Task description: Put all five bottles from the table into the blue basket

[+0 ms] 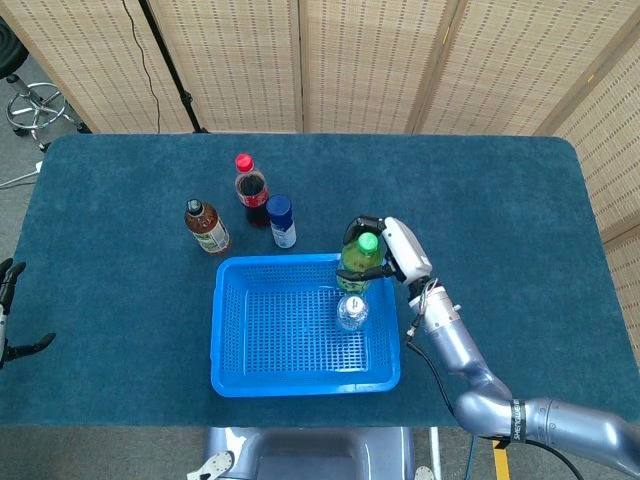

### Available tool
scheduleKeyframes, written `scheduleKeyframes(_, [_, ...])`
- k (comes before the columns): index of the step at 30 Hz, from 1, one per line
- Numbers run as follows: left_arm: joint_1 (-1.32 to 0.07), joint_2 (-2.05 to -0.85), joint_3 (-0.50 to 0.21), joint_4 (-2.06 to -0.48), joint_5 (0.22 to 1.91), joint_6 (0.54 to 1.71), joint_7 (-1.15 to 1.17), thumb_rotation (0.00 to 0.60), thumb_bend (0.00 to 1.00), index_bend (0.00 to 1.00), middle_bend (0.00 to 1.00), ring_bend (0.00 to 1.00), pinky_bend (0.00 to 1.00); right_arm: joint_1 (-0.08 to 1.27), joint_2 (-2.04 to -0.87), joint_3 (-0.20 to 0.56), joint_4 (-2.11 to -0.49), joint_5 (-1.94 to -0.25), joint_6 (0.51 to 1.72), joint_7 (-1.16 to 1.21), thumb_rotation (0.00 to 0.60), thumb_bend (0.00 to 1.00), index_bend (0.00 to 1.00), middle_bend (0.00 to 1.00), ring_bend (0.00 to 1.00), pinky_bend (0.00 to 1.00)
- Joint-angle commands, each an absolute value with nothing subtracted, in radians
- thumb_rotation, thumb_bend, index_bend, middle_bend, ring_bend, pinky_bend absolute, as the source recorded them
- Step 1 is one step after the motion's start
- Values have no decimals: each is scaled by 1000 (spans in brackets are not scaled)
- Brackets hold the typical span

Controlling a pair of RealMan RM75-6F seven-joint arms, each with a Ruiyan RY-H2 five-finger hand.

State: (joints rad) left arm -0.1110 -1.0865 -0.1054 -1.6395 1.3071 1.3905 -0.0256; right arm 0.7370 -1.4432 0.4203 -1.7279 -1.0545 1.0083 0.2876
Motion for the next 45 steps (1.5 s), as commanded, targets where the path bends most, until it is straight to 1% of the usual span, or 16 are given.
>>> scheduleKeyframes(1, [-111, -1086, -105, -1639, 1307, 1390, -26, 600, 119, 0, 0, 0, 0, 741, -1458, 410, -1713, -1059, 1006, 282, 600, 73, 650, 760, 757, 892])
scheduleKeyframes(4, [-111, -1085, -105, -1639, 1306, 1388, -29, 600, 118, 0, 0, 0, 0, 744, -1473, 401, -1696, -1054, 999, 279, 600, 73, 631, 742, 736, 871])
scheduleKeyframes(6, [-111, -1085, -107, -1638, 1303, 1387, -30, 600, 118, 0, 0, 0, 0, 746, -1482, 394, -1682, -1056, 994, 278, 600, 54, 560, 664, 646, 792])
scheduleKeyframes(8, [-112, -1085, -107, -1637, 1301, 1385, -32, 600, 118, 0, 0, 0, 0, 747, -1482, 384, -1674, -1071, 976, 294, 600, 11, 404, 466, 415, 576])
scheduleKeyframes(9, [-112, -1085, -108, -1637, 1301, 1384, -33, 600, 118, 0, 0, 0, 0, 747, -1477, 377, -1669, -1085, 959, 309, 600, 1, 349, 388, 326, 487])
scheduleKeyframes(11, [-112, -1084, -108, -1637, 1300, 1384, -34, 600, 118, 0, 0, 0, 0, 748, -1460, 363, -1663, -1107, 923, 329, 600, 0, 215, 181, 103, 263])
scheduleKeyframes(13, [-112, -1084, -108, -1637, 1301, 1383, -35, 600, 118, 0, 0, 0, 0, 749, -1443, 355, -1660, -1124, 899, 341, 600, 0, 141, 64, 16, 160])
scheduleKeyframes(14, [-112, -1084, -108, -1637, 1301, 1382, -36, 600, 118, 0, 0, 0, 0, 749, -1436, 352, -1662, -1128, 891, 345, 600, 0, 110, 25, 1, 126])
scheduleKeyframes(16, [-113, -1083, -108, -1636, 1300, 1381, -38, 600, 118, 0, 0, 0, 0, 746, -1418, 348, -1670, -1135, 879, 351, 600, 0, 66, 0, 0, 85])
scheduleKeyframes(20, [-113, -1081, -109, -1636, 1297, 1378, -44, 600, 119, 0, 0, 0, 0, 732, -1373, 343, -1705, -1150, 877, 351, 600, 0, 7, 0, 0, 15])
scheduleKeyframes(25, [-115, -1077, -109, -1636, 1305, 1374, -63, 600, 118, 0, 0, 0, 0, 702, -1314, 344, -1749, -1185, 919, 342, 600, 0, 0, 0, 0, 0])
scheduleKeyframes(28, [-119, -1070, -113, -1630, 1318, 1366, -114, 600, 111, 0, 0, 0, 0, 665, -1256, 331, -1768, -1245, 985, 292, 600, 0, 0, 0, 0, 0])
scheduleKeyframes(34, [-163, -1076, -142, -1560, 1344, 1318, -258, 600, 57, 0, 0, 0, 0, 542, -1143, 236, -1718, -1414, 1172, 118, 600, 0, 0, 0, 0, 0])
scheduleKeyframes(39, [-230, -1125, -148, -1430, 1428, 1263, -451, 600, 39, 0, 0, 0, 0, 430, -1077, 135, -1693, -1494, 1265, 91, 600, 0, 0, 0, 0, 0])
scheduleKeyframes(43, [-287, -1167, -149, -1336, 1483, 1224, -610, 600, 38, 0, 0, 0, 0, 363, -1078, 81, -1624, -1543, 1339, 84, 600, 0, 0, 0, 0, 0])
scheduleKeyframes(45, [-318, -1186, -154, -1305, 1501, 1205, -692, 600, 38, 0, 0, 0, 0, 336, -1099, 72, -1585, -1553, 1381, 83, 600, 0, 0, 0, 0, 0])
